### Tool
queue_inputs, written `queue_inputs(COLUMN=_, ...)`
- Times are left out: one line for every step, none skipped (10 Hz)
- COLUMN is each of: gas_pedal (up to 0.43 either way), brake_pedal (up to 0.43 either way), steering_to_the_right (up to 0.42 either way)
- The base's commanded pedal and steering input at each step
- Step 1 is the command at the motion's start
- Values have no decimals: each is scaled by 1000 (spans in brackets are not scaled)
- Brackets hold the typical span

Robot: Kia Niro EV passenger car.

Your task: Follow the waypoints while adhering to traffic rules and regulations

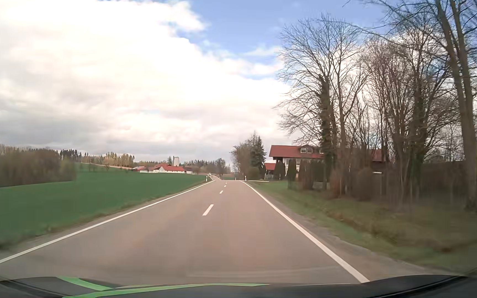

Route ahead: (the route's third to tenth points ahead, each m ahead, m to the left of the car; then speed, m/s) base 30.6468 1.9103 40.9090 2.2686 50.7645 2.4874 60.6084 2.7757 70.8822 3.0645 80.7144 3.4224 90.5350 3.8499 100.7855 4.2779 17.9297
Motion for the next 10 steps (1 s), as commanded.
queue_inputs(gas_pedal=150, brake_pedal=0, steering_to_the_right=1)
queue_inputs(gas_pedal=150, brake_pedal=0, steering_to_the_right=1)
queue_inputs(gas_pedal=150, brake_pedal=0, steering_to_the_right=2)
queue_inputs(gas_pedal=150, brake_pedal=0, steering_to_the_right=1)
queue_inputs(gas_pedal=150, brake_pedal=0, steering_to_the_right=1)
queue_inputs(gas_pedal=157, brake_pedal=0, steering_to_the_right=1)
queue_inputs(gas_pedal=157, brake_pedal=0, steering_to_the_right=1)
queue_inputs(gas_pedal=157, brake_pedal=0, steering_to_the_right=1)
queue_inputs(gas_pedal=157, brake_pedal=0, steering_to_the_right=1)
queue_inputs(gas_pedal=157, brake_pedal=0, steering_to_the_right=1)
